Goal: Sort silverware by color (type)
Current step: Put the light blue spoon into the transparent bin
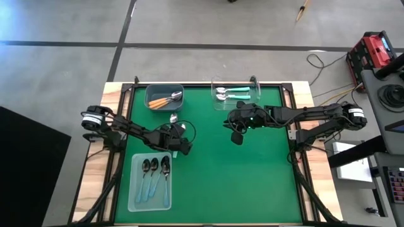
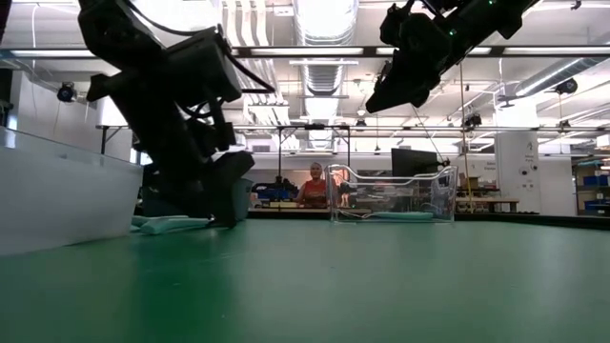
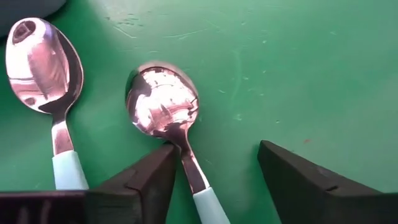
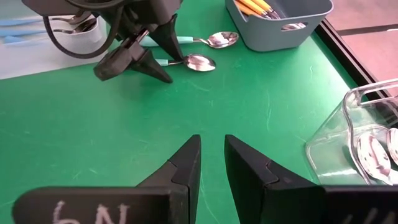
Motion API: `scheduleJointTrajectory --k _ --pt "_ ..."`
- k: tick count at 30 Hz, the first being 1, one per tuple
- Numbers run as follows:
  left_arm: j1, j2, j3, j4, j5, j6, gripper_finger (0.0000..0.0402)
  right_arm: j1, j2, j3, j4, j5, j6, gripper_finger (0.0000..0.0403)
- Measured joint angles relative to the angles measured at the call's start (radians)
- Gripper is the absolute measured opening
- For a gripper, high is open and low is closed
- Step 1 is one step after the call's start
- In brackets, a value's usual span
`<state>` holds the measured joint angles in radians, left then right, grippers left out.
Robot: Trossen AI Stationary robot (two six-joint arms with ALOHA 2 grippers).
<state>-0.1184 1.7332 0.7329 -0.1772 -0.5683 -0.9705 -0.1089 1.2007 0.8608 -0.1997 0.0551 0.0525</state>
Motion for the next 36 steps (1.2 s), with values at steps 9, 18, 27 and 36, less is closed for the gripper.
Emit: scheduleJointTrajectory --k 9,18,27,36 --pt "0.000 0.001 0.009 0.004 0.017 -0.001 0.0126 0.000 0.000 0.000 0.000 0.000 -0.020 0.0063" --pt "0.000 -0.007 0.009 0.022 0.040 -0.012 0.0015 0.000 -0.001 0.000 -0.004 -0.001 -0.045 0.0063" --pt "-0.001 -0.079 0.004 0.058 0.106 0.025 0.0007 0.004 -0.002 0.000 -0.080 -0.002 -0.055 0.0063" --pt "0.002 -0.217 0.005 0.165 0.093 0.190 0.0003 0.049 -0.014 -0.002 -0.211 -0.002 0.006 0.0063"
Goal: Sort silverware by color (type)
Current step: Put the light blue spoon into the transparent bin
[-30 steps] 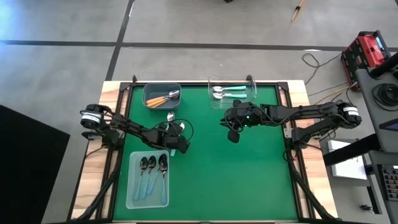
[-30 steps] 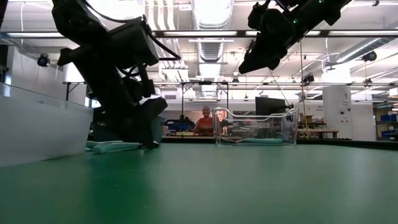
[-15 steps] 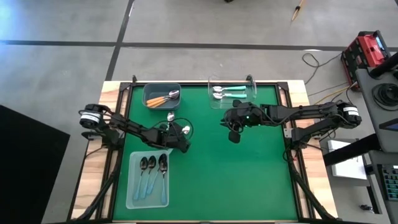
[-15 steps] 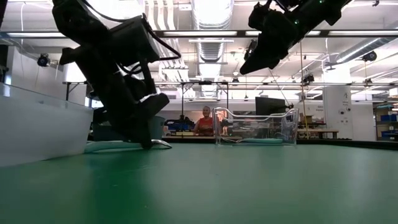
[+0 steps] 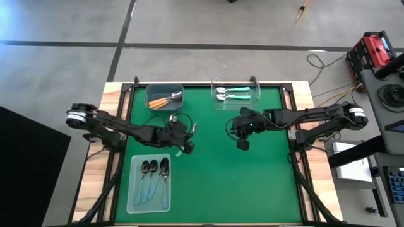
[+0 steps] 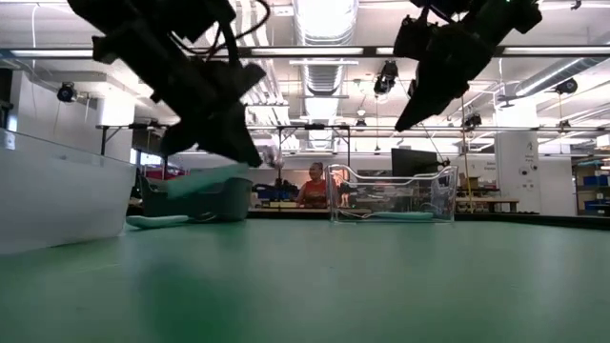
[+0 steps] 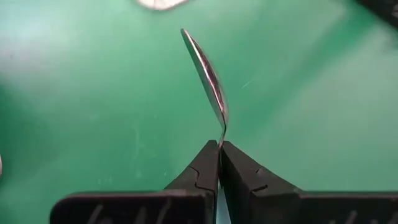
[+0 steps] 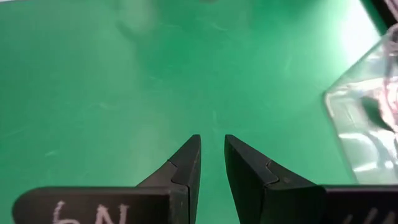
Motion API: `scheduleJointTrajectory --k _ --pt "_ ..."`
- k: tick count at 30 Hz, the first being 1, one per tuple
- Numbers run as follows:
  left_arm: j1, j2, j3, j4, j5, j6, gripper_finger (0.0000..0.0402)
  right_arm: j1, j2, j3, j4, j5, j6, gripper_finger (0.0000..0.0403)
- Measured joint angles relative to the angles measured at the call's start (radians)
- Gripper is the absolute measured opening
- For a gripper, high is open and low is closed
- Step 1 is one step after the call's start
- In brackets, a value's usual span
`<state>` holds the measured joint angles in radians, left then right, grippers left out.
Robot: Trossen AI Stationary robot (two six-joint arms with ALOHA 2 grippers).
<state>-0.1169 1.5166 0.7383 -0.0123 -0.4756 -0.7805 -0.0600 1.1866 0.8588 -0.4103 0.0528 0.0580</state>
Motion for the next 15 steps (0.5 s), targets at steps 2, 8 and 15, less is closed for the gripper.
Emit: scheduleJointTrajectory --k 2,8,15 --pt "0.000 -0.018 0.000 0.022 -0.001 0.055 0.0002 0.016 0.000 -0.005 0.001 0.000 0.004 0.0063" --pt "-0.007 -0.060 0.000 0.193 0.101 0.287 0.0001 0.064 0.000 -0.048 0.113 0.000 -0.001 0.0063" --pt "0.016 -0.088 0.001 0.459 0.343 0.526 0.0000 0.091 0.003 -0.161 0.473 -0.001 -0.062 0.0063"
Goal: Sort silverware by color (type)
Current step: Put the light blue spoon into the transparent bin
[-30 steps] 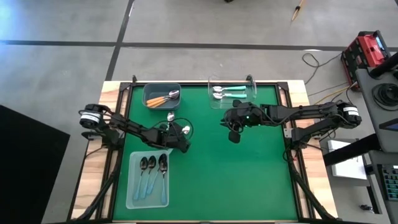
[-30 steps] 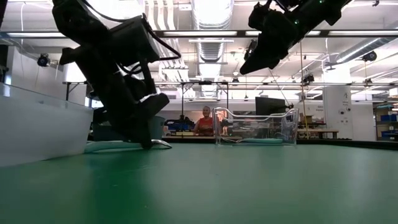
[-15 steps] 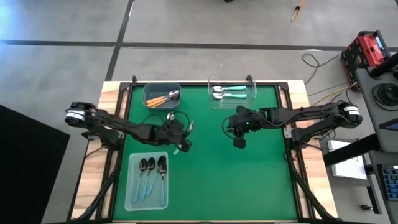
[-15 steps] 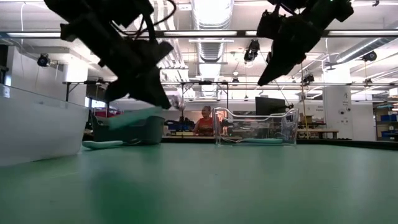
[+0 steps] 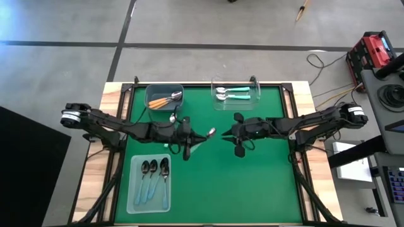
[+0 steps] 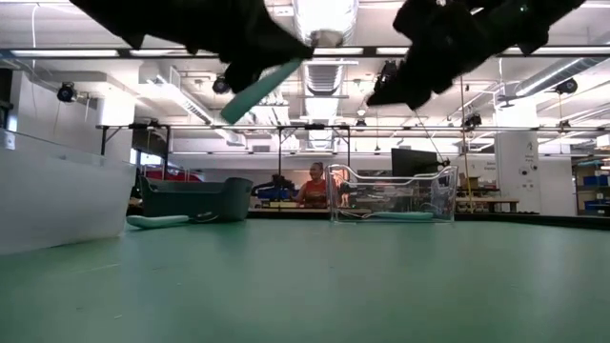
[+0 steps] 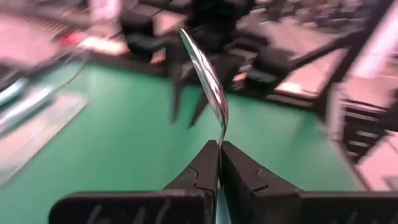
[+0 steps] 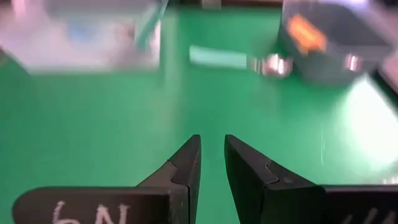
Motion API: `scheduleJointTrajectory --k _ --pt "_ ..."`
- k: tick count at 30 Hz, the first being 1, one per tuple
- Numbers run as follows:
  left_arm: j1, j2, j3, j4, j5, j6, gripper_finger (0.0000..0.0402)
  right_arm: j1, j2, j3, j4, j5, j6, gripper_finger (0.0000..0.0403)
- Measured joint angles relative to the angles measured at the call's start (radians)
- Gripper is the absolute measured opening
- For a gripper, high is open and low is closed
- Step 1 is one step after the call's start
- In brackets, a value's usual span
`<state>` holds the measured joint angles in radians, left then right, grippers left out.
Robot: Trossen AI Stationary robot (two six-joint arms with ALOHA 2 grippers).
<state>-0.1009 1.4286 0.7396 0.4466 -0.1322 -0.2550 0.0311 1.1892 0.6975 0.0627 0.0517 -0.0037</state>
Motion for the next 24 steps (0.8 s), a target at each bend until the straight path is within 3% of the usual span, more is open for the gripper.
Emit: scheduleJointTrajectory --k 4,8,14,24 --pt "0.002 -0.001 0.000 0.110 0.095 0.095 0.0000 -0.001 0.000 -0.051 0.250 -0.035 -0.027 0.0063" --pt "0.003 -0.001 0.000 0.194 0.154 0.145 0.0000 0.000 -0.003 -0.052 0.366 -0.063 -0.036 0.0063" --pt "0.001 -0.001 0.000 0.224 0.206 0.177 0.0000 -0.001 -0.003 0.031 0.369 -0.113 0.042 0.0080" --pt "-0.037 -0.016 -0.046 0.270 0.271 0.266 0.0000 0.029 -0.060 0.143 0.243 -0.182 0.218 0.0200"
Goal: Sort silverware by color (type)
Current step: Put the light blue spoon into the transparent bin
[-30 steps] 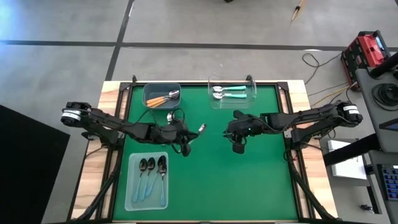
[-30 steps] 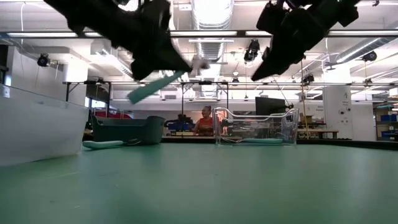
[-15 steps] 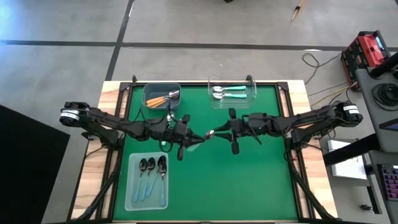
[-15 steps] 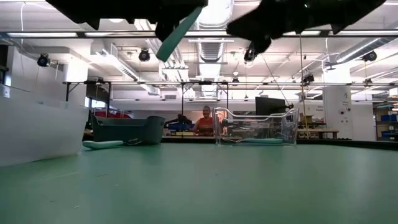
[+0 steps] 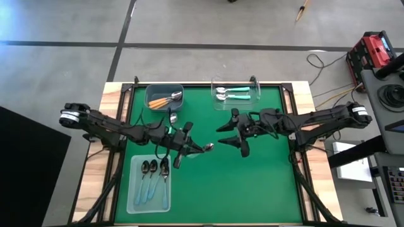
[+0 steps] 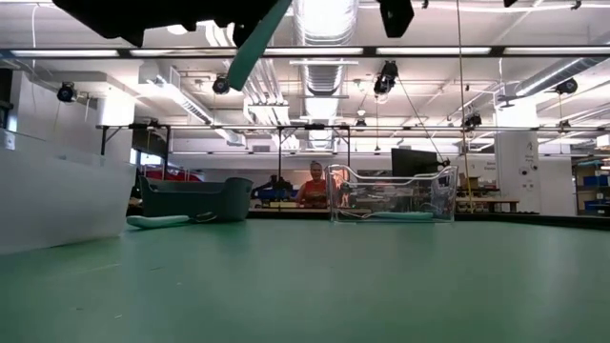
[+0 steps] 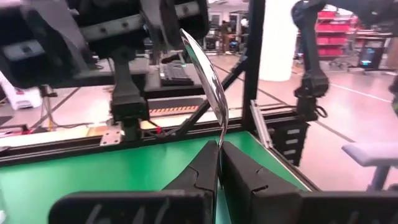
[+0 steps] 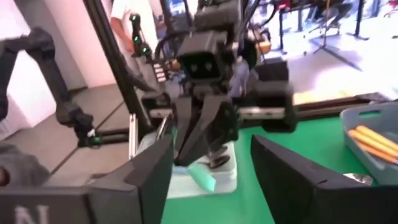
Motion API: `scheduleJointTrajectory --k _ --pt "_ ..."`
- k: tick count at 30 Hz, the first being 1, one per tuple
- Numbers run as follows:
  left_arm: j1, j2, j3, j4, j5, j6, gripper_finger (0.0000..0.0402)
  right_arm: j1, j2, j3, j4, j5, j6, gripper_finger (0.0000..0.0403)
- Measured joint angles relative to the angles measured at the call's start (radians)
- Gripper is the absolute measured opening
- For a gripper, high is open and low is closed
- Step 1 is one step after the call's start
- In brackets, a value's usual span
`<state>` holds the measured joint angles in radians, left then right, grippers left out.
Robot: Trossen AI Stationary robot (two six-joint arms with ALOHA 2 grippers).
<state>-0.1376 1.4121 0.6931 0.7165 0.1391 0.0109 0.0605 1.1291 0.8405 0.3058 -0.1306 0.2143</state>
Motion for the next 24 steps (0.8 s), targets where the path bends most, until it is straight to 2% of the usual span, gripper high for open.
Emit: scheduleJointTrajectory --k 5,12,20,24 --pt "-0.014 -0.003 -0.010 0.058 0.002 0.000 0.0000 0.032 0.024 0.005 0.056 0.074 0.012 0.0228" --pt "-0.007 -0.003 -0.007 0.070 -0.053 0.048 0.0000 0.085 0.099 0.004 0.136 0.078 -0.020 0.0231" --pt "-0.003 -0.003 -0.006 0.095 -0.054 0.034 0.0000 0.093 0.095 0.004 0.176 0.079 -0.033 0.0231" --pt "-0.001 -0.004 -0.006 0.122 -0.120 0.045 0.0000 0.094 0.125 0.004 0.244 0.080 -0.055 0.0231"
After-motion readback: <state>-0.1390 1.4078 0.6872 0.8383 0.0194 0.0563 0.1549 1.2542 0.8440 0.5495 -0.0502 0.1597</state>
